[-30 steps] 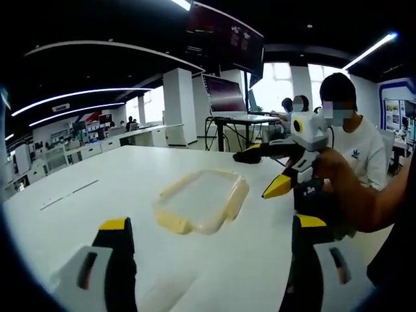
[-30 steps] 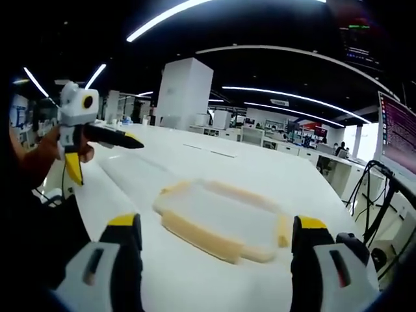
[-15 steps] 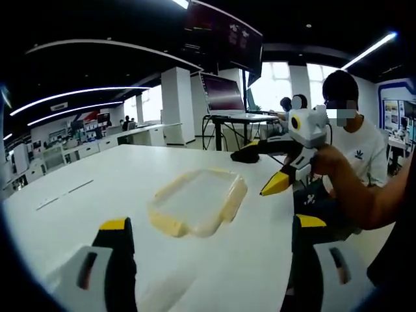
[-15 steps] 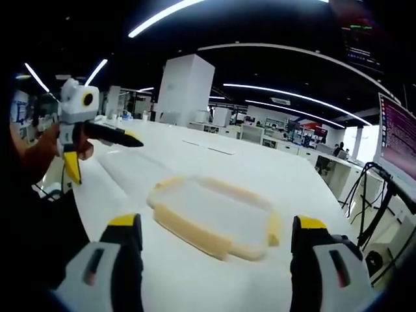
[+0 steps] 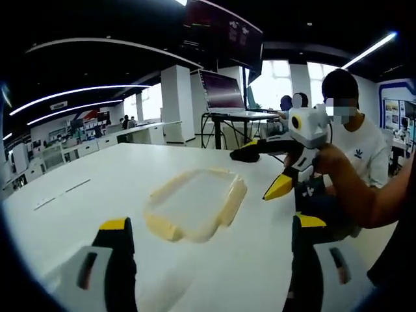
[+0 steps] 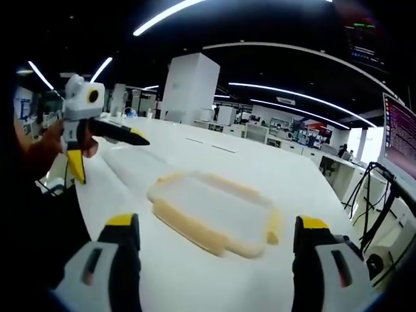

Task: Snap each plastic latch of the storage box into its locked position after aligning the lid with the box until every specified latch is closed and the lid sits flush.

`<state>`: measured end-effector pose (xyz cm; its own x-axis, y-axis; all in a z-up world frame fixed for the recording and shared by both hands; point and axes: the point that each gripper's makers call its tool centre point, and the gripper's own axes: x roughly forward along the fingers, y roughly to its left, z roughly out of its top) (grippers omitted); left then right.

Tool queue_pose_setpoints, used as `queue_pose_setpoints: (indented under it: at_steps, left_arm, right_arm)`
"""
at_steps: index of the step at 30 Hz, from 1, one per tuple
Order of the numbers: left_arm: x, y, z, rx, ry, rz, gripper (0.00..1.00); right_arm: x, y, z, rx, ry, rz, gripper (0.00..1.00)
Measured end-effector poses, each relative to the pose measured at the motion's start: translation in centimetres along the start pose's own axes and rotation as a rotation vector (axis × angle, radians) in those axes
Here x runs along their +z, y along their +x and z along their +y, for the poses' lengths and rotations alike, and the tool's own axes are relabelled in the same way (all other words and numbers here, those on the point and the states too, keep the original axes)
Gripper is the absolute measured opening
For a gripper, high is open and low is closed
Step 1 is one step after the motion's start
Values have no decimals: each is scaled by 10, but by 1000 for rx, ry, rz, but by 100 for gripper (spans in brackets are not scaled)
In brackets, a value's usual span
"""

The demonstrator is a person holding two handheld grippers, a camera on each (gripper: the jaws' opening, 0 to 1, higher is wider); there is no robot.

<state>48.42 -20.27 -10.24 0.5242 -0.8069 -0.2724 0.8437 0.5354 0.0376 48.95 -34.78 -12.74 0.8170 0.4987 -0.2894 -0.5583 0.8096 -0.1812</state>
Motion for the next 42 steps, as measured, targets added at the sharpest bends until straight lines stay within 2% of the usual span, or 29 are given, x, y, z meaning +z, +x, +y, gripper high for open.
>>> queue_pose_setpoints:
  at_steps: [8,14,17,20,23,27,42]
  left_arm:
    - [6,3,2,13,3,-17,99]
    - [4,12,-7,-10,8,-9,99]
    - [2,12,-12,-29,4,1,92]
    - [4,12,-10,-26,-1,-5,93]
    - [5,11,-8,-12,2,-11,99]
    - [4,9,-7,-13,15,-7,99]
    - [3,9,-5,-24,5,-1,99]
  right_arm:
    - [-8,-8,-5,5,-32,58,95]
    - [-11,-10,-8,-4,-44,79,95]
    - [-13,-12,-8,-4,-47,87,95]
    - [-15,-14,-13,-7,-51,96,94]
    - [-15,-14,-16,-3,-54,103,94]
    - [-14,-16,-23,7,-63,119,91]
    - [-15,-15,-30,86,-78,133,91]
